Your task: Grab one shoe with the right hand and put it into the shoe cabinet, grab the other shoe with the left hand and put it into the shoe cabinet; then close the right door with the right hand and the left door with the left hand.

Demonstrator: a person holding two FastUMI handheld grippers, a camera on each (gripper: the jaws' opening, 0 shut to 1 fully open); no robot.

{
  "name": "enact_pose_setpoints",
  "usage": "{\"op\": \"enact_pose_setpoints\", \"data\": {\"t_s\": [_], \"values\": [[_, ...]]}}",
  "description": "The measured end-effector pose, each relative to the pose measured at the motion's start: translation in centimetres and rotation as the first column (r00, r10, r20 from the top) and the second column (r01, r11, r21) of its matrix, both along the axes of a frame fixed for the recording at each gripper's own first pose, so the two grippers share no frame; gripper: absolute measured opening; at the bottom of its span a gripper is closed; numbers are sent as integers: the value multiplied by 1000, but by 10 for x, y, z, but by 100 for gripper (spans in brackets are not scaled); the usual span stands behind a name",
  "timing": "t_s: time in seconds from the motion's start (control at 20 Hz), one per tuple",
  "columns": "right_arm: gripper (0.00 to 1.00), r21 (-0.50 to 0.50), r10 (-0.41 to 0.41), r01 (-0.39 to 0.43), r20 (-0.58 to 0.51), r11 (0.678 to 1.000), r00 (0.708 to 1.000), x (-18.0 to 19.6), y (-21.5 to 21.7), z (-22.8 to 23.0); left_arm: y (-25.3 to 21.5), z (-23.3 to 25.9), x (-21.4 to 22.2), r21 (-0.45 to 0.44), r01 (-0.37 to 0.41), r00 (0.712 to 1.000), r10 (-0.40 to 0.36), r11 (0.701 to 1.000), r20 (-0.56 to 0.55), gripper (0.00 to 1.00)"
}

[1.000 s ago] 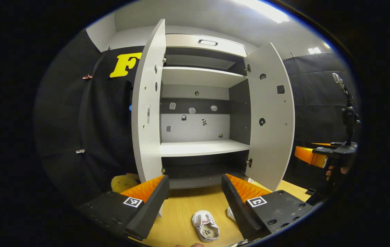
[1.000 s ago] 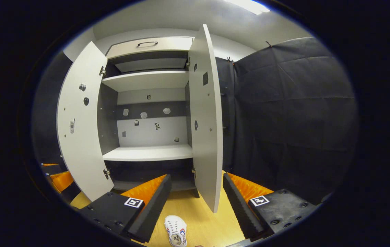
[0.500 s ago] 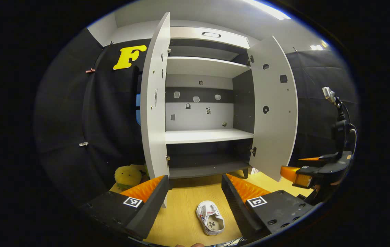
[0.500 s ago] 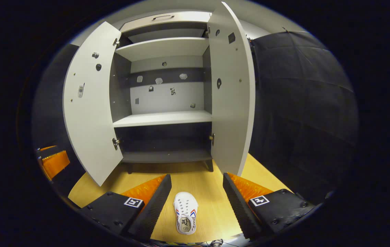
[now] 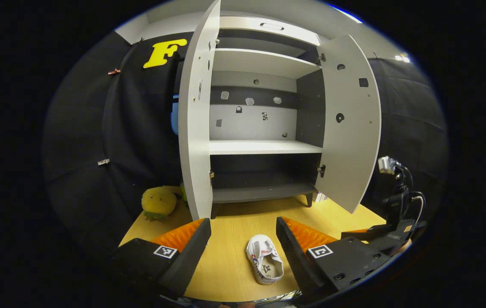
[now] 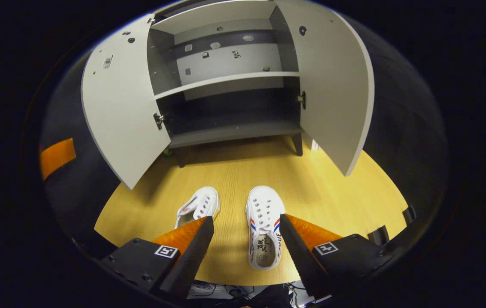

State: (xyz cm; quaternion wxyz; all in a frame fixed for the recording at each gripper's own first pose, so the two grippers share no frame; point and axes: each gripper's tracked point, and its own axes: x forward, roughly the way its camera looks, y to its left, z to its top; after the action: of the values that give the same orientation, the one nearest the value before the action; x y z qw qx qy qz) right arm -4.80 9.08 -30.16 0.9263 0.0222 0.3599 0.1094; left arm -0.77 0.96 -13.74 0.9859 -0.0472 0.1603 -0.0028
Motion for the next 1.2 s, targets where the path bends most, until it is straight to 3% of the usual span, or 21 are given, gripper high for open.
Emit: {"op": "enact_pose_setpoints", "data": {"t_s": [0.15,0.45,0.65,0.85,0.95,1.0,1.05,1.15,1.2], "values": [[99,-7,53,-54,-64,999,997,-9,11,-33,3,-7,2,1,-3,1000,3,1000,-16,95],[99,-39,66,-74,-170,996,983,-11,16,-88,16,-15,-4,-14,-34,999,33,999,-30,95],[98,6,39,-39,-229,999,973,-9,25,-115,26,-23,-9,-11,-68,996,67,998,-52,95],[91,-36,-24,18,-185,999,982,9,21,-124,28,-25,-11,8,-72,996,73,997,-60,95],[83,-68,-26,15,-156,998,987,17,18,-126,28,-26,-12,17,-77,995,78,997,-60,95],[71,-89,-26,14,-137,996,990,19,15,-127,28,-27,-13,17,-80,995,81,997,-64,95],[66,-105,-33,20,-122,994,992,23,10,-127,26,-28,-14,12,-79,994,80,997,-68,95],[48,-124,-56,41,-114,991,992,32,5,-130,22,-30,-15,0,-78,994,78,997,-73,95],[30,-136,-60,44,-110,990,992,33,2,-131,19,-31,-16,-4,-77,994,77,997,-77,95]]}}
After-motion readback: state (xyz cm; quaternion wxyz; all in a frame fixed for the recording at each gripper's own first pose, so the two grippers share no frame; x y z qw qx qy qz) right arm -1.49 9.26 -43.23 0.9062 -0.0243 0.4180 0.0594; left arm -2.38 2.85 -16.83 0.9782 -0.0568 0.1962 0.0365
